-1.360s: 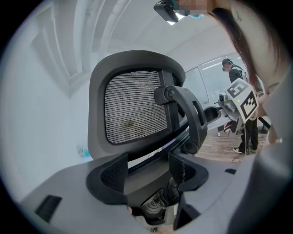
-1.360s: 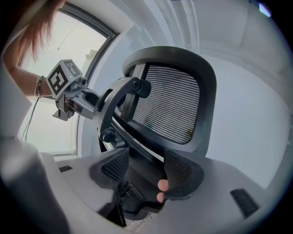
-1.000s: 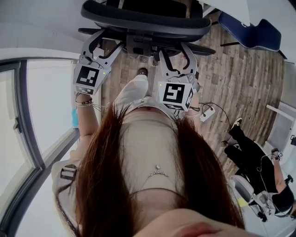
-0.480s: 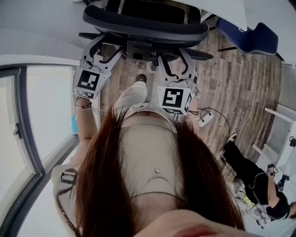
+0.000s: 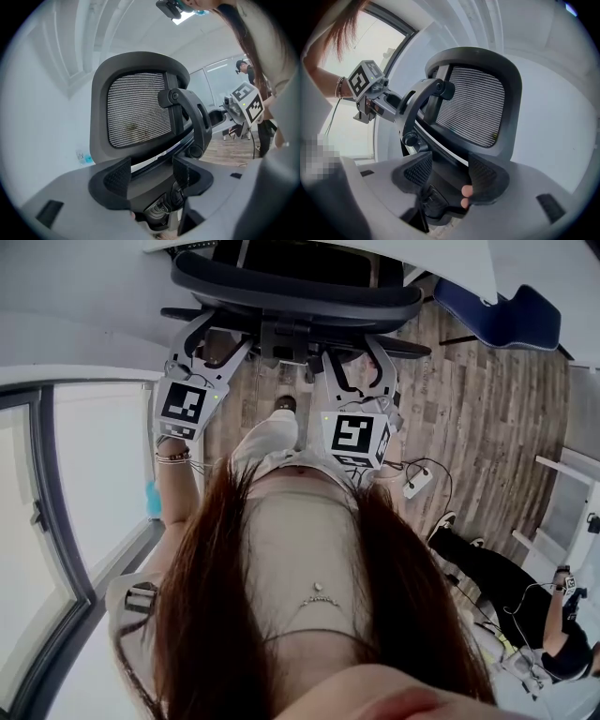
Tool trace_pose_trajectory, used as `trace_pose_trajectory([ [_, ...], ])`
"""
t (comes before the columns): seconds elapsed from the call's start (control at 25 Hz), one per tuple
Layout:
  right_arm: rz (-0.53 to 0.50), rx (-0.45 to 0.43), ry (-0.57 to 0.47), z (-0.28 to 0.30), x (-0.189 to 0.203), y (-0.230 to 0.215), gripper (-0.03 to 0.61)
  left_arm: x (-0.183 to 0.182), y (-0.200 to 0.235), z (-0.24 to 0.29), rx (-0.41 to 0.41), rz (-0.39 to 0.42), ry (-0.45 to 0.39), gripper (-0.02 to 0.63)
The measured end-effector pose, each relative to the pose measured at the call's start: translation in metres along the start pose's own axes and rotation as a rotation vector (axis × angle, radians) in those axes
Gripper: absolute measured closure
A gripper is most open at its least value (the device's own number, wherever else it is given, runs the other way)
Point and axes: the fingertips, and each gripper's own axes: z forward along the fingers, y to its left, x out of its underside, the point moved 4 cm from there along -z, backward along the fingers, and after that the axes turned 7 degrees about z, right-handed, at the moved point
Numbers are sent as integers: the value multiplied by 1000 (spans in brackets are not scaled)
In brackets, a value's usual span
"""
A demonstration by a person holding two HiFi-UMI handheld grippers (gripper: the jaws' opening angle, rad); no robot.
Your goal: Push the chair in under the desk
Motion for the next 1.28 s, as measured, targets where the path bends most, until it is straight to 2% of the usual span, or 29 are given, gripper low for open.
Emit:
trace_pose_trajectory([
  [0.32,5,1,5,12,-2,-8,330,-1,8,12,-1,1,-3,344],
  [0.56,20,-1,32,47,-12,-25,330,-4,36,43,20,-14,8,345],
  [0.84,24,-2,28,51,-15,-29,330,-7,42,45,33,-33,20,345],
  [1.28,26,18,-4,57,-17,-27,327,-6,46,51,33,-40,-33,345],
])
